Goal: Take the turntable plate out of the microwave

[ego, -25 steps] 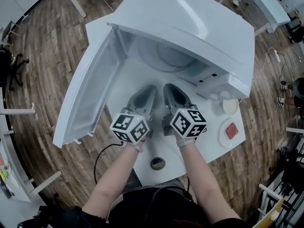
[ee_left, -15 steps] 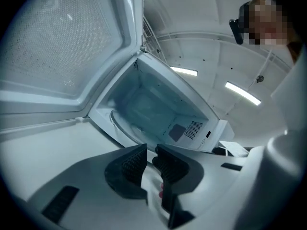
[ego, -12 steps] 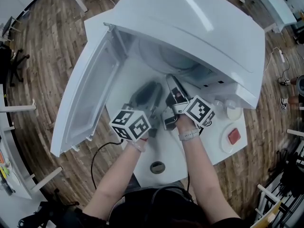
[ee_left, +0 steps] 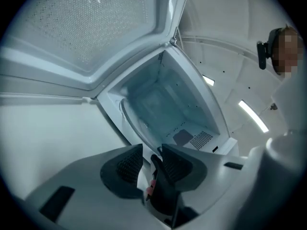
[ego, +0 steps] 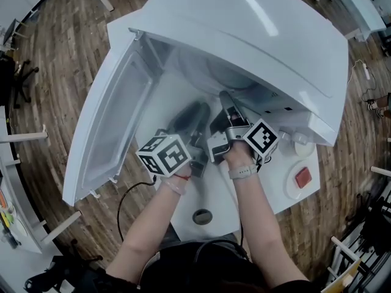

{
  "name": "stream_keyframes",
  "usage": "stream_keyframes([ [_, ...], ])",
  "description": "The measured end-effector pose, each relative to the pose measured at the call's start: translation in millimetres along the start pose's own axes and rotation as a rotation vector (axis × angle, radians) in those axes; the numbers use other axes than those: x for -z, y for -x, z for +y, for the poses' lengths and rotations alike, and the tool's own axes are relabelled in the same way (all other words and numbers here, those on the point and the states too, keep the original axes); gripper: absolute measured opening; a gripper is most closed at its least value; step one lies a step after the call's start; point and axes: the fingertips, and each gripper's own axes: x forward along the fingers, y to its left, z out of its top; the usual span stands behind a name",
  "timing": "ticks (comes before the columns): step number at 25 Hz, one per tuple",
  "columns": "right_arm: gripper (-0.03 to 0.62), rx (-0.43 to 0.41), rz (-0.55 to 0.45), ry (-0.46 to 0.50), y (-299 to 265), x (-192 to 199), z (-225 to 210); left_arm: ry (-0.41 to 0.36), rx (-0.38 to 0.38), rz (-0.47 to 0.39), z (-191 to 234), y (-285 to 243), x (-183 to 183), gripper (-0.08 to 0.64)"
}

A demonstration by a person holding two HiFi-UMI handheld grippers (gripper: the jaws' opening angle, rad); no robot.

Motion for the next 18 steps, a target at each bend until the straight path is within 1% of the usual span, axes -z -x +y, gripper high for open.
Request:
stream_keyframes([
  [1, 0.101, 0.001, 0.002, -0.021, 0, 0, 0, -0.002, -0.004, 0.006, 1, 0, 0, 0.118],
  [4, 0.098, 0.017, 0.007, -0.047, 0, 0, -2, 0.002, -0.006, 0.014, 3, -2, 1, 0.120],
  [6, 0.086, 0.008, -0.002, -0.083, 1, 0, -1, 0.010, -0.003, 0.015, 2, -4, 2, 0.120],
  [7, 0.049, -0.001, -0.007, -0.095, 1, 0, -1, 0.016, -0.001, 0.015, 2, -5, 2, 0.120],
  [10, 0.049, -0.009, -0.011, -0.086, 0, -1, 1, 0.041, 0.008, 0.020, 3, -7, 4, 0.123],
  [18, 0.048, -0.024, 0.023, -0.097, 8, 7, 2, 0.177, 0.022, 0.018, 16, -13, -2, 0.126],
])
